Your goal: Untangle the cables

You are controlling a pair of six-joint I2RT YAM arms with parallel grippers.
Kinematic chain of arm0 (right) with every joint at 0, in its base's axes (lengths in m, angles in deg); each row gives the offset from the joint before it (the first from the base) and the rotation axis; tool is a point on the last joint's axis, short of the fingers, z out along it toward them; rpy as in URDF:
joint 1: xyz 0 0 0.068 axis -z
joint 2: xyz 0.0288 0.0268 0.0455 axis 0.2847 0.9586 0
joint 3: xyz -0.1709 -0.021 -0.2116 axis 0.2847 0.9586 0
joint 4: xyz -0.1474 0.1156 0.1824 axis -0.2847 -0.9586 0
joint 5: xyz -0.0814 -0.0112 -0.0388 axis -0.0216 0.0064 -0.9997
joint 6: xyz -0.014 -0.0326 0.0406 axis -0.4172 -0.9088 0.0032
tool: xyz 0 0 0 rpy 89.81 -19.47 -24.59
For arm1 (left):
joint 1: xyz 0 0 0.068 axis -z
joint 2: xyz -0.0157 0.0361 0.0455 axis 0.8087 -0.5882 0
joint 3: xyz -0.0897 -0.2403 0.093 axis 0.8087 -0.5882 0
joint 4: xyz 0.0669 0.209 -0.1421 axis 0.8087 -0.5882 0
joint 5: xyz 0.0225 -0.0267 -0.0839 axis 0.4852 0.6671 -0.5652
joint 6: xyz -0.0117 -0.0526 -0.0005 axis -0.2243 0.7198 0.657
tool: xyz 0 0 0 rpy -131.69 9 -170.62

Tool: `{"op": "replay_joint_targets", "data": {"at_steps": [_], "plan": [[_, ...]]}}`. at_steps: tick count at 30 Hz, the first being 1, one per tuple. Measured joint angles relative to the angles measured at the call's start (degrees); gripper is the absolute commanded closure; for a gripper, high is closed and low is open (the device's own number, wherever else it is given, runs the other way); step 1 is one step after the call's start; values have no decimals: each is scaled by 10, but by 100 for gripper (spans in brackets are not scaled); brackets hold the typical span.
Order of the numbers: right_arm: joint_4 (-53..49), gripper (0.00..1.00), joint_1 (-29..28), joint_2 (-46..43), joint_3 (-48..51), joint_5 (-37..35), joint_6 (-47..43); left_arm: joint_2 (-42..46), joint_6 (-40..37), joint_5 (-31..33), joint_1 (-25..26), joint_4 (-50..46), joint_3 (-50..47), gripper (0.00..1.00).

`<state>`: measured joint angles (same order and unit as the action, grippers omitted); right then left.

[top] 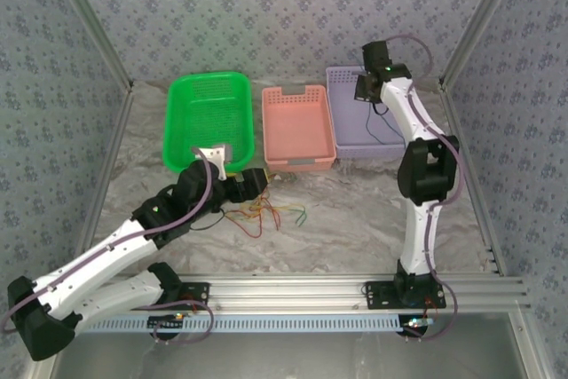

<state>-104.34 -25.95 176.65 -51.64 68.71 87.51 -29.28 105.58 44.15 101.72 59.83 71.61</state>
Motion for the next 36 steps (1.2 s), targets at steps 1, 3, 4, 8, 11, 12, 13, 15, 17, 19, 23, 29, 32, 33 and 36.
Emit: {"op": "replay_joint_targets", "data": {"at_steps": [1,3,4,8,11,12,13,15,17,19,23,29,32,33,36], "plan": [[-5,100,-1,18,-18,1,0,1,0,0,0,0,0,5],[-12,100,-2,54,-49,3,0,4,0,0,0,0,0,5],[-15,100,-2,70,-62,6,0,7,0,0,0,0,0,5],[-39,79,-2,131,-123,20,4,14,0,0,0,0,0,5],[-48,67,-1,158,-148,30,9,20,0,0,0,0,0,5],[-52,62,-1,160,-151,33,12,22,0,0,0,0,0,5],[-56,57,-1,161,-151,35,13,23,0,0,0,0,0,5],[-61,50,-3,160,-152,35,15,23,0,0,0,-1,0,5],[-59,44,-5,147,-142,29,13,20,0,3,0,-2,0,5],[-56,43,-10,114,-116,23,12,13,6,9,0,-6,0,6],[-32,48,-28,-19,-35,24,17,-19,25,26,0,-35,0,11],[80,49,-123,-362,263,36,55,-73,61,38,-2,-90,-12,24],[144,49,-235,-495,460,51,102,-86,92,39,-2,-107,-46,28],[157,49,-269,-513,510,55,116,-84,102,40,-2,-113,-62,29],[183,45,-356,-505,649,59,163,-46,142,47,-2,-128,-122,35]]}}
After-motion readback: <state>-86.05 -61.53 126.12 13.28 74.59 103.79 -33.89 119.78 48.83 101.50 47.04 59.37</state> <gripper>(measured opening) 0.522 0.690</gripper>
